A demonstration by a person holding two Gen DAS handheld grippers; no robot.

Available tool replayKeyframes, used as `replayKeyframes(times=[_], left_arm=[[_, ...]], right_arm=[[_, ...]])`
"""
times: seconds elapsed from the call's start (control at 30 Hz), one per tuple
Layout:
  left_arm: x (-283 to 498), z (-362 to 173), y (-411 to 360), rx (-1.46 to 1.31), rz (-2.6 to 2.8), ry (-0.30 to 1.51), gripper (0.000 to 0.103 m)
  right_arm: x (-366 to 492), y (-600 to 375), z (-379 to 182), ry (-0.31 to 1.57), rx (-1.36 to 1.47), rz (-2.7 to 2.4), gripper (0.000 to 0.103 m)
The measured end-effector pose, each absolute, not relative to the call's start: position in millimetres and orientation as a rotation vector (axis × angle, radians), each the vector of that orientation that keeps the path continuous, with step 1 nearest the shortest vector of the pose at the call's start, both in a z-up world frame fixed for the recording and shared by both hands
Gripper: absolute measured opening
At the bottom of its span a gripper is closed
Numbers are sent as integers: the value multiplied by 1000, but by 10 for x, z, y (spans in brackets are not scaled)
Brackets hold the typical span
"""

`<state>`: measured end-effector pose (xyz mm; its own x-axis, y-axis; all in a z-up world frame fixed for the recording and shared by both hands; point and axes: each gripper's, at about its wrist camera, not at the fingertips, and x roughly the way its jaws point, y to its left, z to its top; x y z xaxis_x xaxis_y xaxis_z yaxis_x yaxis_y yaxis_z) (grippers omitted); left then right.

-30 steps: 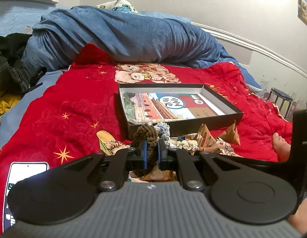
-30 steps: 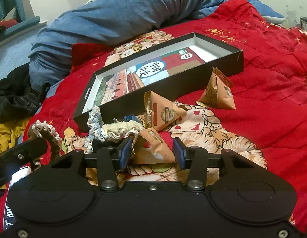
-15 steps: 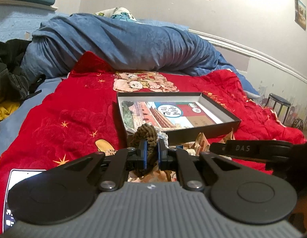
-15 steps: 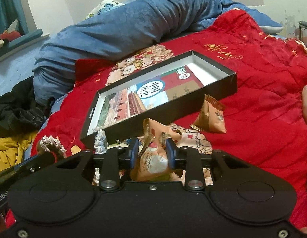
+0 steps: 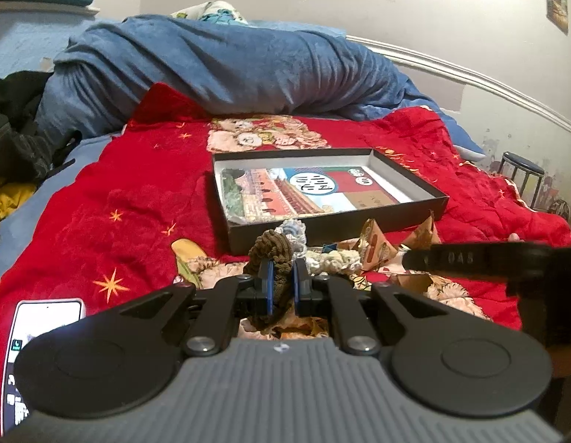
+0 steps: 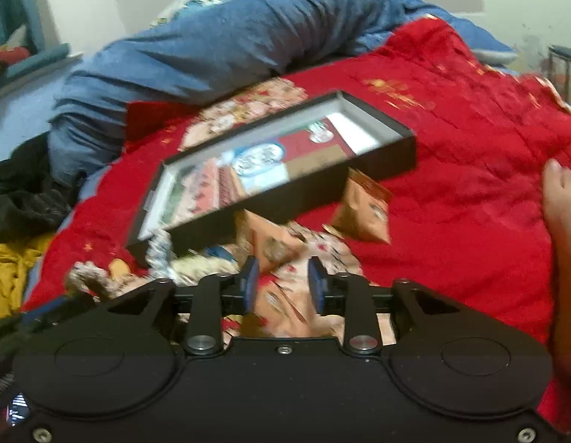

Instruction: Organize objects

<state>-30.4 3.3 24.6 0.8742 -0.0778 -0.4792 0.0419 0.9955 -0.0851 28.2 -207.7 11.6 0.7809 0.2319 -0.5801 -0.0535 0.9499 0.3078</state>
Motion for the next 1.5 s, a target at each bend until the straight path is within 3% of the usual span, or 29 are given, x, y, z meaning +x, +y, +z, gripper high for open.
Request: replayKeyframes(times=[0.17, 0.23, 0.3, 0.47, 0.57, 0.7, 1.5], left_arm=[[-295, 214, 14, -56, -52, 515, 13], [-286, 192, 13, -54, -47, 524, 13], [-281, 174, 17, -50, -44, 532, 13], [-249, 162, 75, -67, -18, 552, 13], [-238, 156, 96, -72, -3, 561, 13], [-233, 155, 89, -66, -4, 560, 13], [-221, 114, 16, -62, -22, 605, 15]], right_arm=[[219, -2109, -6, 651, 270, 122, 65], [198, -2116, 4, 654, 282, 139, 69], [168, -2060, 39, 666, 258, 159, 87], [186, -1704, 17, 738, 72, 151, 92], [328, -1599, -147, 799, 46, 120, 103], [387, -1406, -271, 772, -59, 72, 103], [379, -1408, -269, 775, -58, 73, 103]])
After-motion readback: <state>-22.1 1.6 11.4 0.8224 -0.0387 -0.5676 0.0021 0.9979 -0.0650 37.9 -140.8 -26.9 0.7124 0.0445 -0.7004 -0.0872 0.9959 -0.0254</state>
